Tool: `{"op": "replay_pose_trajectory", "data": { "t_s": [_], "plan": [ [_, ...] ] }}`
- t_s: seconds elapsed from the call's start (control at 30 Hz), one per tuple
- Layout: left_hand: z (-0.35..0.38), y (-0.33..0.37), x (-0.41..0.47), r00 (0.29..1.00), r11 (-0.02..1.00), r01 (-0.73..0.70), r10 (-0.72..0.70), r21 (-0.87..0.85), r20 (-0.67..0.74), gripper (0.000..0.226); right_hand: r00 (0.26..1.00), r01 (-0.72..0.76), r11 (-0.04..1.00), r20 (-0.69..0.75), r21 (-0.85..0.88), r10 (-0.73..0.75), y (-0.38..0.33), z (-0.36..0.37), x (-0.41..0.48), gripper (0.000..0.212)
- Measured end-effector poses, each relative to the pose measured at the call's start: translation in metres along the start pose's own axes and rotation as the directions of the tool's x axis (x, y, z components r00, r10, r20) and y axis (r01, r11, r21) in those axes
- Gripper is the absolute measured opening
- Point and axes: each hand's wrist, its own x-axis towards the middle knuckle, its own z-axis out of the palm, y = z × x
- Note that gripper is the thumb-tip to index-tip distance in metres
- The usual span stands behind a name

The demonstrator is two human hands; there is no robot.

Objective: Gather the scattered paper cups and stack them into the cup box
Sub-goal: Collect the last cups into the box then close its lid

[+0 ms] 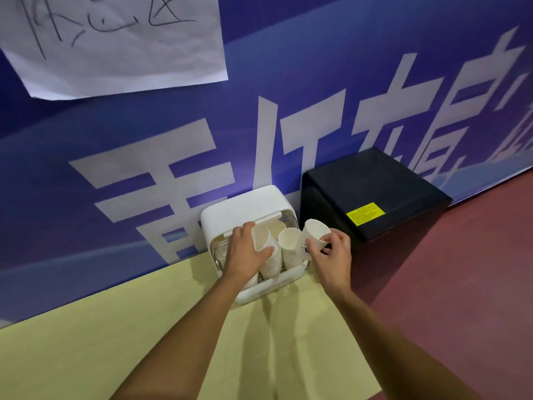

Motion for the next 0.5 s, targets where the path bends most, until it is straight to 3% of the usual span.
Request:
{"op": "replay_pose_trajectory", "data": {
  "t_s": [0.17,0.37,0.5],
  "plan": [
    [0.009,0.002,0.011,0.997,0.992,-0.049,0.041,0.114,0.069,0.069,0.997,0.076,0.997,0.015,0.018,-0.076,-0.011,0.009,0.010,0.021],
    [0.020,-0.010,0.014,0.985,0.954,-0.140,0.108,0.266,0.133,0.076,0.967,0.209,0.966,0.180,-0.153,-0.181,-0.010,0.018,0.024,0.017],
    [0.022,-0.021,0.010,0.979,0.936,-0.199,0.177,0.290,0.100,0.068,0.946,0.263,0.939,0.248,-0.220,-0.207,-0.010,0.025,0.028,0.016]
  ]
}}
